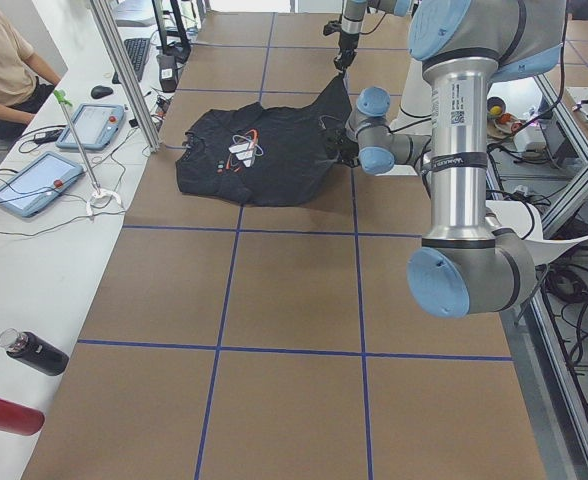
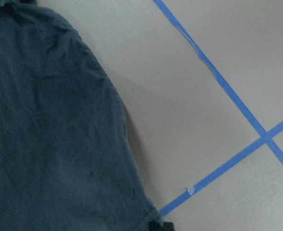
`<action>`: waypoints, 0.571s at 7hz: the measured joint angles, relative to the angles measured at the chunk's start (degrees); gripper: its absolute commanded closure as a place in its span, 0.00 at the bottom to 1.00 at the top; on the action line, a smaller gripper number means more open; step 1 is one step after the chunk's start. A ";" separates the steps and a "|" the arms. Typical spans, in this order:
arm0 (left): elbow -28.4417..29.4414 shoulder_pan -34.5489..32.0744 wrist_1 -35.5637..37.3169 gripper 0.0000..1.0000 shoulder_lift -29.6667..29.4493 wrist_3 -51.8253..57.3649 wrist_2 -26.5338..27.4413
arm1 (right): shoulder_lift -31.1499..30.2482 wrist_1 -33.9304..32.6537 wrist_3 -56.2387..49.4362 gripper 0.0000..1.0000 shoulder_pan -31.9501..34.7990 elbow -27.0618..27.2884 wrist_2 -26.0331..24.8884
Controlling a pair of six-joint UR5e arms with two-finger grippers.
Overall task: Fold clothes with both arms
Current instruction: 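Lift the hem with both grippers and fold it toward the collar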
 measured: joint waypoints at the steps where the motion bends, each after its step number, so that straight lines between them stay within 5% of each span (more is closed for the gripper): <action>1: 3.38 -4.34 0.06 1.00 -3.06 2.06 -2.02 | 4.34 -0.12 -3.63 1.00 5.91 -4.47 3.23; 4: 15.98 -15.36 0.09 1.00 -13.55 9.70 -4.12 | 14.84 0.02 -15.15 1.00 19.51 -20.51 8.79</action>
